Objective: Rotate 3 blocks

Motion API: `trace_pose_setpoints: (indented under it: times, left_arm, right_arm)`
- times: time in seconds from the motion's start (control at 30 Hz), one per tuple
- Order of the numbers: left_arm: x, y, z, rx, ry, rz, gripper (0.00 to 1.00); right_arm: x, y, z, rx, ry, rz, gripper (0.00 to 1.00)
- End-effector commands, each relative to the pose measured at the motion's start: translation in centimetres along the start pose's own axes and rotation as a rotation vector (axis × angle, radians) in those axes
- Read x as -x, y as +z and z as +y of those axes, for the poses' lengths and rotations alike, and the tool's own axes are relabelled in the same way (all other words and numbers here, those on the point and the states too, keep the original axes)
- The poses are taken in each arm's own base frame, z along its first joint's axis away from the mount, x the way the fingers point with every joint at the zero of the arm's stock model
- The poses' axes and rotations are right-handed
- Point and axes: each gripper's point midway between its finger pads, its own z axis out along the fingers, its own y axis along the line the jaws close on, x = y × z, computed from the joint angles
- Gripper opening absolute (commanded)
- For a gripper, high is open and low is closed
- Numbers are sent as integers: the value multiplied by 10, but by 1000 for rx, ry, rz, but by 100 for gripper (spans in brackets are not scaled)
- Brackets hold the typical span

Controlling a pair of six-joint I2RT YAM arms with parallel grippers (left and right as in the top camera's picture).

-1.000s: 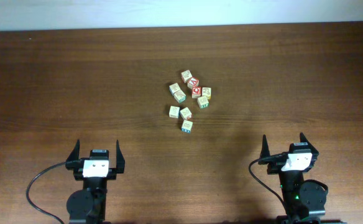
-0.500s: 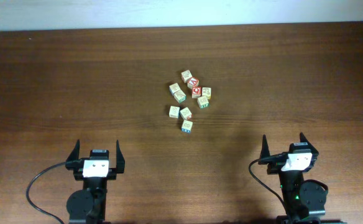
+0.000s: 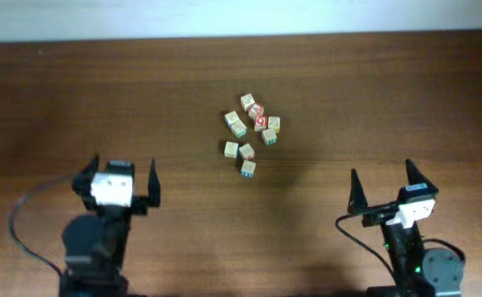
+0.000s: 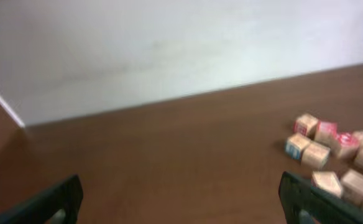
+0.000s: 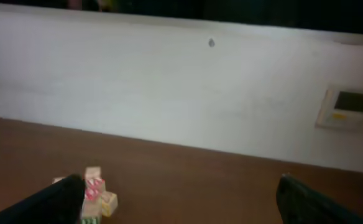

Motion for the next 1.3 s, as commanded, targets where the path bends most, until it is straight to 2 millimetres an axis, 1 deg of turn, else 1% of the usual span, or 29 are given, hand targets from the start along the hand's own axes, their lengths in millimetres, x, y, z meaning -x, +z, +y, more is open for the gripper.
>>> trace_pose_setpoints:
  times: [0.0, 0.1, 0.17, 0.2, 0.23, 0.3, 0.37, 0.4, 0.43, 0.47, 0.5, 0.53, 0.57, 0.6, 0.63, 0.67, 0.8, 0.83, 0.87, 0.9, 0.97, 1.0, 1.07, 1.1, 1.13, 1.17, 1.2, 1.23, 1.27]
  left_arm:
    - [52, 20, -3, -89, -1, 100, 99]
    - [67, 47, -6, -157, -12, 321, 99]
    - [63, 62, -6, -182, -18, 468, 99]
    - [56, 69, -8, -195, -21, 547, 99]
    - [36, 79, -11, -216, -27, 668, 99]
    - [5, 96, -26, -282, -57, 768, 99]
    - [-12, 105, -49, -398, -112, 816, 99]
    - [-20, 112, -51, -403, -116, 833, 99]
    - [-30, 121, -38, -301, -160, 864, 99]
    - [-45, 125, -4, -52, -248, 918, 99]
    - [-54, 126, 20, 78, -318, 936, 99]
    - [-60, 126, 32, 111, -344, 946, 99]
    - [-60, 126, 34, 115, -346, 945, 99]
    - [-60, 127, 33, 115, -346, 944, 99]
    - [-60, 127, 34, 115, -347, 941, 99]
    - [-60, 126, 33, 114, -347, 947, 99]
    - [-63, 122, 32, 114, -346, 968, 99]
    - [-63, 122, 32, 113, -346, 968, 99]
    - [-63, 122, 32, 114, -346, 967, 99]
    - [-63, 122, 32, 114, -346, 967, 99]
    - [-63, 122, 32, 114, -346, 967, 99]
    - [-63, 122, 32, 113, -345, 967, 99]
    - [-63, 122, 32, 113, -345, 968, 99]
    - [-63, 122, 32, 113, -345, 967, 99]
    - [-63, 122, 32, 113, -345, 967, 99]
    - [-63, 122, 32, 113, -345, 967, 99]
    - [-63, 122, 32, 113, -345, 967, 99]
    - [-63, 122, 32, 113, -345, 967, 99]
    - [-63, 122, 32, 113, -345, 967, 99]
  right_arm:
    - [46, 15, 4, 63, 25, 87, 99]
    - [71, 50, 9, 148, 69, 324, 98]
    - [68, 72, 13, 194, 108, 468, 98]
    - [62, 84, 18, 236, 138, 553, 98]
    - [41, 103, 23, 281, 188, 699, 98]
    - [6, 119, 45, 412, 285, 823, 98]
    - [-29, 134, 75, 589, 420, 910, 100]
    - [-56, 145, 84, 532, 459, 999, 96]
    - [-79, 165, 100, 397, 438, 1093, 92]
    - [-87, 182, 114, 313, 413, 1134, 89]
    - [-108, 205, 138, 243, 377, 1175, 88]
    - [-149, 216, 157, 198, 304, 1240, 86]
    - [-188, 213, 165, 169, 247, 1307, 84]
    - [-221, 211, 167, 158, 207, 1357, 80]
    - [-244, 208, 168, 153, 192, 1392, 73]
    - [-259, 205, 168, 136, 194, 1421, 66]
    - [-266, 199, 157, 82, 149, 1449, 29]
    - [-266, 194, 156, 80, 145, 1467, 23]
    - [-260, 190, 154, 75, 141, 1487, 17]
    - [-235, 186, 151, 76, 139, 1509, 10]
    - [-173, 176, 146, 95, 154, 1526, 9]
    - [-128, 167, 141, 110, 170, 1491, 9]
    - [-66, 134, 127, 126, 187, 1449, 9]
    - [-50, 117, 120, 128, 191, 1436, 6]
    - [-51, 105, 117, 101, 212, 1442, 5]
    - [-70, 89, 113, 58, 244, 1459, 4]
    - [-129, 67, 114, -22, 302, 1520, 5]
    - [-154, 60, 115, -46, 316, 1538, 5]
    - [-192, 47, 115, -91, 342, 1562, 6]
